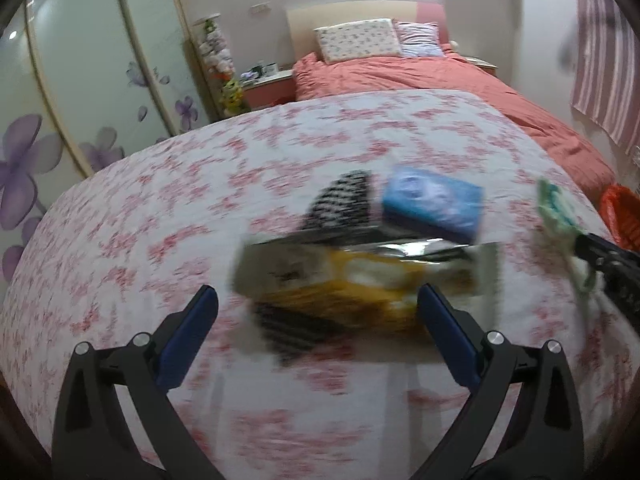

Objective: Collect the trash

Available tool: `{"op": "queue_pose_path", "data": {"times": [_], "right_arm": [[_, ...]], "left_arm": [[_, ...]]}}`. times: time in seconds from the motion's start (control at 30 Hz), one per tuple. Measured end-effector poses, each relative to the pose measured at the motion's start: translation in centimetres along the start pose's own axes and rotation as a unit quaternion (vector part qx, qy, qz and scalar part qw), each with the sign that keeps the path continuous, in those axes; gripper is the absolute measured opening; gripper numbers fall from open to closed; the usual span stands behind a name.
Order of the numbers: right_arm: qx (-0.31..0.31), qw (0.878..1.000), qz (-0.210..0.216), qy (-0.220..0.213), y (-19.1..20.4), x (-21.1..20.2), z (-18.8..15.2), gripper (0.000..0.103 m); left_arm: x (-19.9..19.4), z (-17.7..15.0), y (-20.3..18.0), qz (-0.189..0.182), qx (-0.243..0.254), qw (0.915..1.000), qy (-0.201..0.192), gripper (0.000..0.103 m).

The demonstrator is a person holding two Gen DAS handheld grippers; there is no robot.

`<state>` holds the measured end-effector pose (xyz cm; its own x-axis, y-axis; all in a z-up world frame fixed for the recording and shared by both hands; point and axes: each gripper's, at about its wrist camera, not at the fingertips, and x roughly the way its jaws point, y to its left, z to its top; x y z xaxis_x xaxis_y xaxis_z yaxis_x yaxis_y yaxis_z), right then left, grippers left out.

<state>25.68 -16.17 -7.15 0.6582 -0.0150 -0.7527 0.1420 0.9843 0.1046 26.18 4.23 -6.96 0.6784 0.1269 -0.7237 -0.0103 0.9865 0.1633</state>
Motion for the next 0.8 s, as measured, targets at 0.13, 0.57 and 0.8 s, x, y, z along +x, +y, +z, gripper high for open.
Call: {"op": "queue_pose_path", "data": {"times": [0.13,0.57,0.8], "right_arm": [[0.001,1.0,0.0,0.001,0.2,0.1,0.0,0.01],[-0.008,1.0,-0.005,0.003,0.7,0.3,0.0,0.01],[-0.007,1.0,0.0,0.004,0.4,0.3,0.1,0.01]], "left_arm": [[0.7,-0.3,3.9,0.017,-0.015,0.9997,0.003,0.096],[2.4,1.8,6.7,0.001,-0.053,0.9986,0.006,0.093],[3.9,1.0,12.2,0.078,-0.123,0.9889,0.032,0.086]]}}
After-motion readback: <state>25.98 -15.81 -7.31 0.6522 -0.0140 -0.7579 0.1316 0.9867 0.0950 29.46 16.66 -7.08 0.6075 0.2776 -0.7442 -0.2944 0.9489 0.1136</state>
